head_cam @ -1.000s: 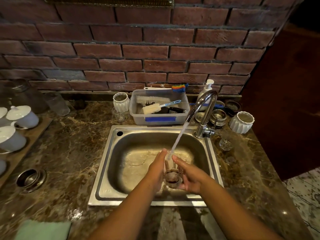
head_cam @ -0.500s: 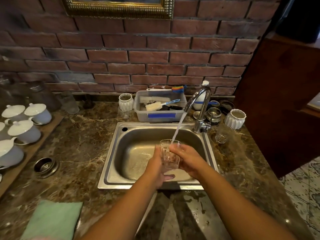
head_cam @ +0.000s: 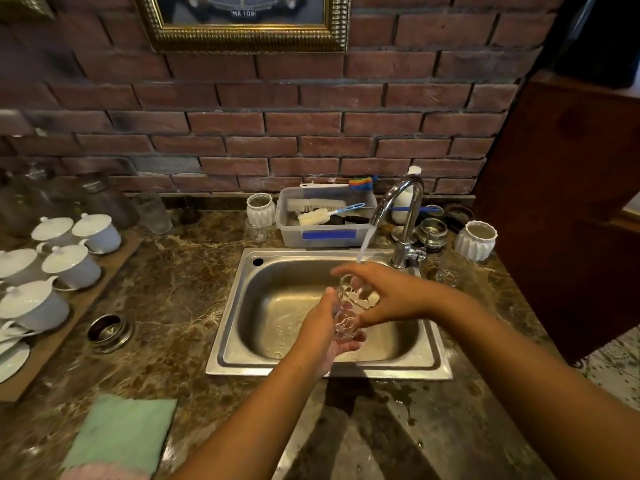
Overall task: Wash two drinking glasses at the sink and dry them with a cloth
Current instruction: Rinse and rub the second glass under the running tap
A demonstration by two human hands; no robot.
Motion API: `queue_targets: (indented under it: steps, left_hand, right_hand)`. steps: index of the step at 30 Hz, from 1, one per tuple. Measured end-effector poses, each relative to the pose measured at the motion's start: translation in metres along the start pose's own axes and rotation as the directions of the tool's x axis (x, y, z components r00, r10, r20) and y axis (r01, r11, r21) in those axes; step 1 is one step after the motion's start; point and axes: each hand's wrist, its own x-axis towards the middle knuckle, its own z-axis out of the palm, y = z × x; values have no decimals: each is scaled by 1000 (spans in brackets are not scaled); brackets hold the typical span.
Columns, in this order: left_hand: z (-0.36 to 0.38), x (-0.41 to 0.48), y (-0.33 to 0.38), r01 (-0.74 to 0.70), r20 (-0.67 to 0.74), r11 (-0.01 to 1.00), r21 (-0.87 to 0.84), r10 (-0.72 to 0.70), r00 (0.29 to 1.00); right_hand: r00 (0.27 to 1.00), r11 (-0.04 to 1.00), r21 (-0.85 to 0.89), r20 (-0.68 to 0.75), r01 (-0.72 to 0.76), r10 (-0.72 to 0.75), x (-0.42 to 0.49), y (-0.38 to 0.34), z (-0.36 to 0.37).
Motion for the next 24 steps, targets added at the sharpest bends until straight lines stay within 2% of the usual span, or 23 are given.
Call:
queue_targets:
  steps: [2,3,4,5,6,7,8,11,13,16,18,21,24]
  left_hand:
    - [5,2,-1,-3,-19,978,211,7,1000]
    - [7,4,-2,0,-51,934,356,19,999]
    - [6,7,-5,-34,-74,840,541,88,993]
    - [2,13,-10,-119,-37,673,730,213,976]
    - [-3,18,-17,-205,57,461,863,314,948]
    - [-7,22,-24,-263,155,270,926,362,919]
    - [-10,26,-31,-302,232,135,944,380,896]
    - [-19,39,-61,-365,360,-66,929,394,845]
    - [-25,47,-83,-339,385,-188,922,348,855]
    - [-36,57,-116,-237,301,-273,932,223,927]
    - [-41,64,-136,-190,251,-296,936,183,951]
    - [-49,73,-157,-115,177,-307,945,184,967]
    - [-51,78,-166,-102,180,-289,952,259,949]
  right_hand:
    - [994,985,-174,106,9,10,3,2,-8]
    - [990,972,-237,135,-4,37,3,5,-8]
    - [986,957,-290,152,-21,67,3,9,-6]
    - [983,942,-335,160,-35,94,3,16,-2]
    - [980,929,-368,162,-47,113,2,25,4]
    - [979,921,-385,160,-59,129,1,35,10]
    - [977,918,-390,155,-75,146,-2,46,16]
    - [966,919,-356,123,-171,227,-11,82,26]
    - [957,917,-324,94,-231,275,-20,106,29]
    - [948,897,-342,49,-280,315,-36,138,29]
    - [937,883,-344,22,-320,348,-45,157,25]
    - [920,869,-322,-9,-374,392,-56,181,16]
    - [897,838,-342,-33,-425,441,-59,202,5]
